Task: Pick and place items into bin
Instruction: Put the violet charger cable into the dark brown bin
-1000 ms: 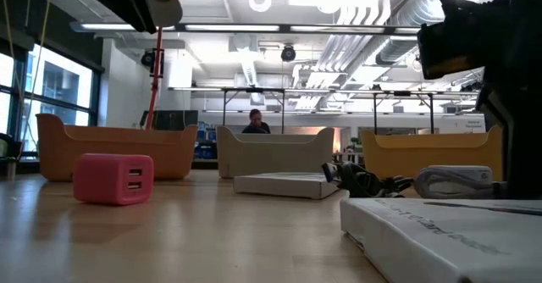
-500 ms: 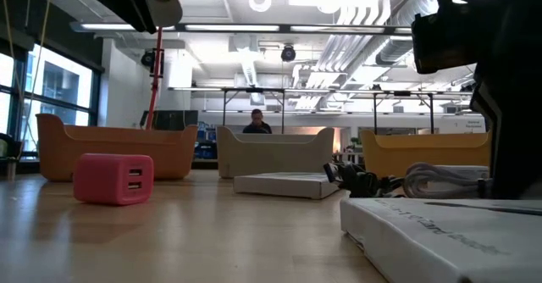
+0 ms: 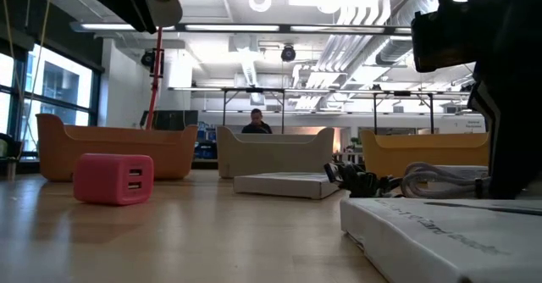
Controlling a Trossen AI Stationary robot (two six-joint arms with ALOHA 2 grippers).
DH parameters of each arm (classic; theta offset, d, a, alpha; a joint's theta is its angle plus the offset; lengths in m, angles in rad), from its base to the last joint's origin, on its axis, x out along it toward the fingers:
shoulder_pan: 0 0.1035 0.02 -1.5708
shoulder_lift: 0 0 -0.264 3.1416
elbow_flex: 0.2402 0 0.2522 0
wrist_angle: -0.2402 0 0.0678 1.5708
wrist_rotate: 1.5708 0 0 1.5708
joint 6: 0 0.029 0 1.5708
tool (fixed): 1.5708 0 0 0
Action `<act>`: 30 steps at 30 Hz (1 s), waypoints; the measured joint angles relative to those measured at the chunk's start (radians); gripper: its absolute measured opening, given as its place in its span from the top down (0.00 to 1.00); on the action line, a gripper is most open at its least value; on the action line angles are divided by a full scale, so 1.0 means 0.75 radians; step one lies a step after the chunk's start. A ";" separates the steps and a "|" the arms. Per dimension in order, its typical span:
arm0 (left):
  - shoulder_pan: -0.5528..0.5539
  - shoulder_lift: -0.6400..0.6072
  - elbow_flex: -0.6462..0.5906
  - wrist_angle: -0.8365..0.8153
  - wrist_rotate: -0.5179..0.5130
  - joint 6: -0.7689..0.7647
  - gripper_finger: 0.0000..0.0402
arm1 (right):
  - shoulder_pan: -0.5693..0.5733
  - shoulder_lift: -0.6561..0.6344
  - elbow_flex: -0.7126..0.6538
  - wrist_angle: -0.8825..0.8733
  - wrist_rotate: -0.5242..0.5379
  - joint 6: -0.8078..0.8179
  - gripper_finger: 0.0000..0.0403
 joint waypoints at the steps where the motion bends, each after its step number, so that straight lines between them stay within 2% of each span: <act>1: 0.000 0.000 0.000 0.000 0.000 0.000 0.62 | 0.000 -0.004 0.000 -0.001 -0.001 0.000 0.91; 8: 0.000 0.000 0.000 0.003 0.000 0.000 0.62 | 0.001 -0.079 0.000 -0.038 0.046 -0.005 0.96; 17: 0.000 0.000 0.000 0.021 -0.001 0.000 0.62 | -0.016 -0.247 0.000 -0.018 0.192 -0.088 0.92; 23: -0.001 0.000 0.000 0.033 -0.001 0.000 0.62 | -0.119 -0.314 0.000 0.116 0.190 -0.325 0.96; 30: 0.000 -0.024 0.000 0.018 0.024 -0.010 0.62 | -0.287 -0.312 0.000 0.346 0.161 -0.608 0.93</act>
